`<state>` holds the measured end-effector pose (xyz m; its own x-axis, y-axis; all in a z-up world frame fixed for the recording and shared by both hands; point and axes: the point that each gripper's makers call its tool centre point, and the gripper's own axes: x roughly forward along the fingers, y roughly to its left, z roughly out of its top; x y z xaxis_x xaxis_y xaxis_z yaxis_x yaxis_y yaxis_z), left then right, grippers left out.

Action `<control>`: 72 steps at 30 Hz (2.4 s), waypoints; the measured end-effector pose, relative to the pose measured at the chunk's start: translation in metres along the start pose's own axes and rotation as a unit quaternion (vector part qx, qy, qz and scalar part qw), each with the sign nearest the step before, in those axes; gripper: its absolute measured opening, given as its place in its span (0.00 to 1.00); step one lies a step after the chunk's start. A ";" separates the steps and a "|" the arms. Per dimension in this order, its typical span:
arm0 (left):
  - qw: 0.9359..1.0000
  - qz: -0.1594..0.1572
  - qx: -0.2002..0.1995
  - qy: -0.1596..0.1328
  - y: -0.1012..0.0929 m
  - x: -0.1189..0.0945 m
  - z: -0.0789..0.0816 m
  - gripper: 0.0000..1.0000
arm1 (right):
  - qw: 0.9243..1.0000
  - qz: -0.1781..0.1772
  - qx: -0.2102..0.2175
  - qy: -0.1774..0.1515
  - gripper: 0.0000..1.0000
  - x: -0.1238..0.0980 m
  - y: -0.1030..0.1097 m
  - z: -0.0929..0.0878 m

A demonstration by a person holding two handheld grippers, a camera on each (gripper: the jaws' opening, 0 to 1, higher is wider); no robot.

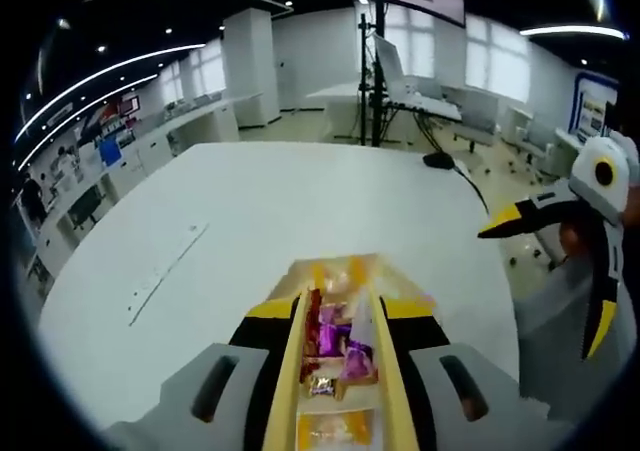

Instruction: Place the target food into the container with the food tongs after gripping and lifting it, then release it inside without dropping or visibly crushing the food.

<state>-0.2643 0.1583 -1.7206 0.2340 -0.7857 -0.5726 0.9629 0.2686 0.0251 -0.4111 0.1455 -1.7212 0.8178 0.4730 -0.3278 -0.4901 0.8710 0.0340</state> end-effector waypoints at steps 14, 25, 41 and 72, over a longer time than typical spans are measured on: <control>0.997 0.043 -0.056 -0.012 0.021 -0.031 -0.034 0.26 | 1.000 0.008 -0.009 0.012 0.99 0.003 0.005 -0.004; 0.995 0.071 -0.074 -0.012 0.035 -0.056 -0.065 0.26 | 1.000 0.013 -0.012 0.013 0.99 0.003 0.007 -0.005; 0.995 0.070 -0.074 0.022 0.031 -0.044 -0.105 0.25 | 1.000 0.018 -0.010 0.016 0.99 0.004 0.009 -0.006; 0.990 0.016 -0.031 0.133 0.012 -0.068 -0.159 0.25 | 1.000 0.013 -0.010 0.021 0.98 0.004 0.006 -0.008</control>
<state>-0.2899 0.3034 -1.8119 0.2127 -0.6032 -0.7687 0.9436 0.3311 0.0013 -0.4130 0.1518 -1.7298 0.7910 0.4893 -0.3673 -0.5179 0.8551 0.0237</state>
